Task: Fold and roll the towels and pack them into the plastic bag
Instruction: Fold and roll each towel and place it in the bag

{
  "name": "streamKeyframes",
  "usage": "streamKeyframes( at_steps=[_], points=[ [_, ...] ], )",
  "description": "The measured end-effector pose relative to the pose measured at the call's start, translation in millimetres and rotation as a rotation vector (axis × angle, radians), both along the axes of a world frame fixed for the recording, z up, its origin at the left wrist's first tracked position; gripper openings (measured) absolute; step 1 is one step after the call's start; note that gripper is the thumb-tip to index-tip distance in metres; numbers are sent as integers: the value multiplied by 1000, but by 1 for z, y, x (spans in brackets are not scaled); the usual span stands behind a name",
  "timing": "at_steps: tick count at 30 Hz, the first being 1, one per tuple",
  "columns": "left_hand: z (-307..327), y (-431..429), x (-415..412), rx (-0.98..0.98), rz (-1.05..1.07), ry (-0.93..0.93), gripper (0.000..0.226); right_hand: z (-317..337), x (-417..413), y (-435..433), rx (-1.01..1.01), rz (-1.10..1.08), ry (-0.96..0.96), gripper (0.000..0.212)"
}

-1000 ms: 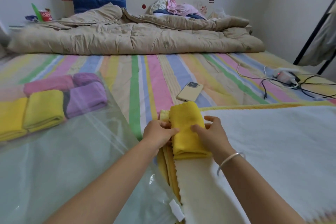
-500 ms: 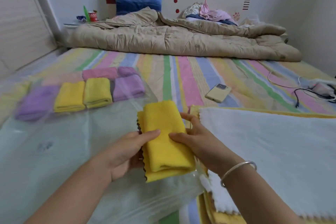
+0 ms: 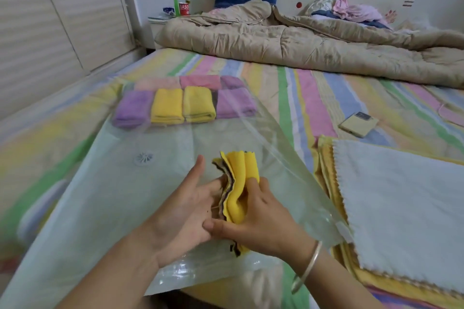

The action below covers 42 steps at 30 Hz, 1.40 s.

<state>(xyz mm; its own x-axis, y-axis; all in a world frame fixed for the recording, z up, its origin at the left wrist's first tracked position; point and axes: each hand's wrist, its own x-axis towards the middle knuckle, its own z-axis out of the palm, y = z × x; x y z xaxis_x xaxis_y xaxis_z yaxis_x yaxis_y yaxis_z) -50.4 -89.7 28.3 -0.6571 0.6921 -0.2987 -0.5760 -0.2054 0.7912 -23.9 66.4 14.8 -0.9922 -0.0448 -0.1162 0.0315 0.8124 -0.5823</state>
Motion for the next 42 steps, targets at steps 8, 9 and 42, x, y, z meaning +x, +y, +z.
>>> streamKeyframes(
  at_steps=[8,9,42],
  points=[
    [-9,-17,12,-571,54,742,34,-8,8,29,-219,-189,121,55],
    [-16,-20,17,-772,1,1054,39,-6,11,36,-209,-212,135,54],
    [84,-57,8,-702,191,1221,11,8,-76,-23,17,-200,78,14]
  ],
)
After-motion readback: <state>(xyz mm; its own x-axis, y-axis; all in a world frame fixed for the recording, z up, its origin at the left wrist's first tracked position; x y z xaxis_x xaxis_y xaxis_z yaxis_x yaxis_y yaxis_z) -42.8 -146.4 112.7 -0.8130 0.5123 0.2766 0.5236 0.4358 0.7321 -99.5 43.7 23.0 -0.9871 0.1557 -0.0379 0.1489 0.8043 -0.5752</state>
